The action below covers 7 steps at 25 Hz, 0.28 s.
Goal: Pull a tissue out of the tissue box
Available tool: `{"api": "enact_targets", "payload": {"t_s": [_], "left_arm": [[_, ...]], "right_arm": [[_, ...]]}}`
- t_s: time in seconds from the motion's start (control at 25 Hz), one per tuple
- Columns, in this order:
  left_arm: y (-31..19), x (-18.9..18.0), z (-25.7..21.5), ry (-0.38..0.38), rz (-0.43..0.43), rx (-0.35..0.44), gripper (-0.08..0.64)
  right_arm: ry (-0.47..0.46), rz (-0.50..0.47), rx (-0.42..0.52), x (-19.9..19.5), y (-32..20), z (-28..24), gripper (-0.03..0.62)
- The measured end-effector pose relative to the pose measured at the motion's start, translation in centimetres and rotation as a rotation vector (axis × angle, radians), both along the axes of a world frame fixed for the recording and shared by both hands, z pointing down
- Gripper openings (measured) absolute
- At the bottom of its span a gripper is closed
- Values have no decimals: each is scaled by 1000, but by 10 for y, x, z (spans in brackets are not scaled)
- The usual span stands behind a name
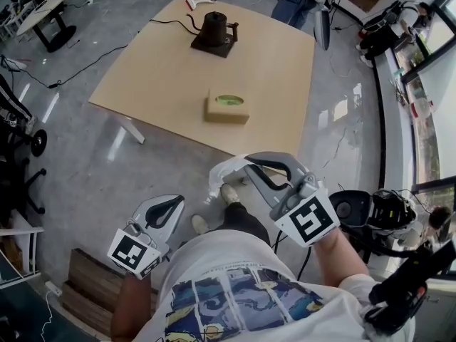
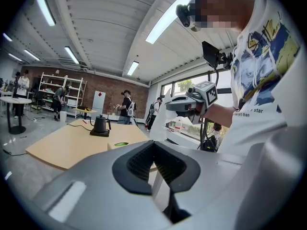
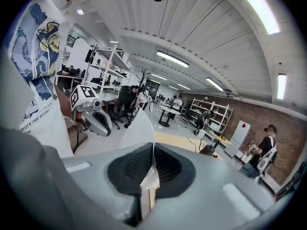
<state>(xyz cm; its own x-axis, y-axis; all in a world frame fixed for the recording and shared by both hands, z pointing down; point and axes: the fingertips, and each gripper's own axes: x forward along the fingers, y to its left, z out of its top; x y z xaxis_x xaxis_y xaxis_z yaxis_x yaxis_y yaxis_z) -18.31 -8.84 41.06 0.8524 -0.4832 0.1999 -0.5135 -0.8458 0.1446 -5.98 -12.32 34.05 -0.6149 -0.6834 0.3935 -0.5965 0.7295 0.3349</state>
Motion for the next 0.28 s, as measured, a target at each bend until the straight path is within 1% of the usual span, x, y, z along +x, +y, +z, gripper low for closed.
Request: {"api": "enact_targets", "payload": {"t_s": [0.28], "left_arm": [[0,-2,0,-3,-8,1,3]], "right_arm": [[-1,-4,5,2,-1,-2,3]]}}
